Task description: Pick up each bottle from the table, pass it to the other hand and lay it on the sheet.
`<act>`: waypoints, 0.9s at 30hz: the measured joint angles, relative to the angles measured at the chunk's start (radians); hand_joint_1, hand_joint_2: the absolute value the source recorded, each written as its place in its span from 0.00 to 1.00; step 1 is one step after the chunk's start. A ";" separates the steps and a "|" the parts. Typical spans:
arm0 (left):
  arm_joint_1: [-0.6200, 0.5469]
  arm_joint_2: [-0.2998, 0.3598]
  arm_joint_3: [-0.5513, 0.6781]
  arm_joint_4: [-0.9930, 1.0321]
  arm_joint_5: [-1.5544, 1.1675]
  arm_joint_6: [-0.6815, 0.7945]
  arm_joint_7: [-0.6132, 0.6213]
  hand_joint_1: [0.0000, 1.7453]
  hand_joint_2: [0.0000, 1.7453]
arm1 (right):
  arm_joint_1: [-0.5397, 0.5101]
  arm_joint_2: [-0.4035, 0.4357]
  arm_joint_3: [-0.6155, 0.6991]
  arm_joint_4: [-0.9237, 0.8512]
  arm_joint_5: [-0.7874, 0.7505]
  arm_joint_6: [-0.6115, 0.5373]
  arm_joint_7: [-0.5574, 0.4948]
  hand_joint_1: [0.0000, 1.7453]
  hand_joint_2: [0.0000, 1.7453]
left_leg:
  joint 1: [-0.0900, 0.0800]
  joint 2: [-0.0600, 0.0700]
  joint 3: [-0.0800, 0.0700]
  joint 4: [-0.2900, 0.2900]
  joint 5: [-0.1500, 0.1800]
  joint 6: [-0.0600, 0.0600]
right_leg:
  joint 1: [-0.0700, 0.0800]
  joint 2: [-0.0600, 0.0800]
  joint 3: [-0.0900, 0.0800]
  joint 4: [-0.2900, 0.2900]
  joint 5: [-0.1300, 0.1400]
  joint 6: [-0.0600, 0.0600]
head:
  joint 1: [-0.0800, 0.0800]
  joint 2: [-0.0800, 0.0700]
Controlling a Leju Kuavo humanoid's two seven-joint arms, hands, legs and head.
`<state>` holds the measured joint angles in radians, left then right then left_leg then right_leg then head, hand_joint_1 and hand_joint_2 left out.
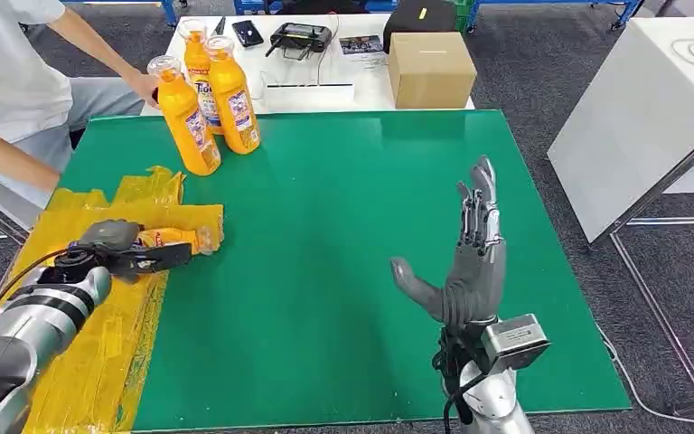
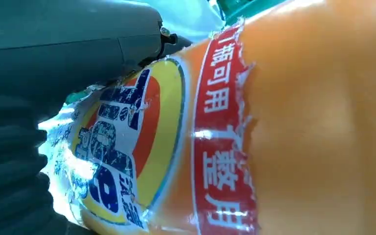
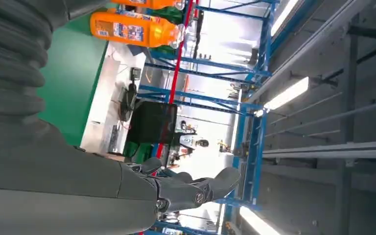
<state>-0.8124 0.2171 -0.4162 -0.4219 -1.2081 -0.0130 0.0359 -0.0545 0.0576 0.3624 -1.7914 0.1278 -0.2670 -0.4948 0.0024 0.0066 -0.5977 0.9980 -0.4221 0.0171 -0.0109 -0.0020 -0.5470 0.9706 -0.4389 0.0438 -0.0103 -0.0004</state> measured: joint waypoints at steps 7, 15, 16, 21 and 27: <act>0.011 -0.008 0.005 0.013 0.036 0.045 0.002 0.00 1.00 | -0.011 0.000 0.009 0.005 -0.001 0.017 0.010 0.00 1.00 | 0.000 0.000 0.000 0.000 0.000 0.000 | 0.000 0.000 0.001 0.000 0.000 0.000 | 0.000 0.000; 0.026 -0.029 0.022 0.026 0.048 0.107 0.020 0.00 1.00 | -0.033 -0.001 0.026 0.021 0.007 0.027 0.024 0.00 1.00 | 0.000 -0.004 0.004 0.000 0.000 0.000 | 0.000 -0.002 0.004 0.000 0.000 0.000 | 0.000 0.000; 0.030 -0.031 0.026 0.026 0.050 0.126 0.023 0.00 1.00 | -0.034 -0.001 0.027 0.023 0.009 0.028 0.026 0.00 1.00 | 0.000 -0.004 0.004 0.000 0.000 0.000 | 0.000 -0.002 0.004 0.000 0.000 0.000 | -0.001 0.000; 0.068 -0.048 0.073 0.020 0.104 0.281 -0.033 0.00 1.00 | -0.033 -0.004 0.033 0.026 0.020 0.023 0.031 0.00 1.00 | 0.000 -0.004 0.004 0.000 0.001 0.000 | 0.000 -0.002 0.004 0.000 0.000 0.000 | 0.000 0.000; 0.139 -0.074 0.149 -0.064 0.201 0.391 -0.167 0.00 1.00 | -0.027 -0.008 0.033 0.026 0.025 0.019 0.033 0.00 1.00 | 0.000 -0.004 0.002 0.000 0.001 0.000 | 0.000 -0.002 0.003 0.000 0.000 0.000 | 0.000 0.000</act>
<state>-0.6733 0.1435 -0.2667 -0.4863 -1.0072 0.3784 -0.1312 -0.0817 0.0496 0.3956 -1.7659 0.1526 -0.2480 -0.4616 0.0022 0.0025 -0.5956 0.9981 -0.4209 0.0169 -0.0112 -0.0044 -0.5443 0.9705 -0.4391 0.0437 -0.0107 -0.0004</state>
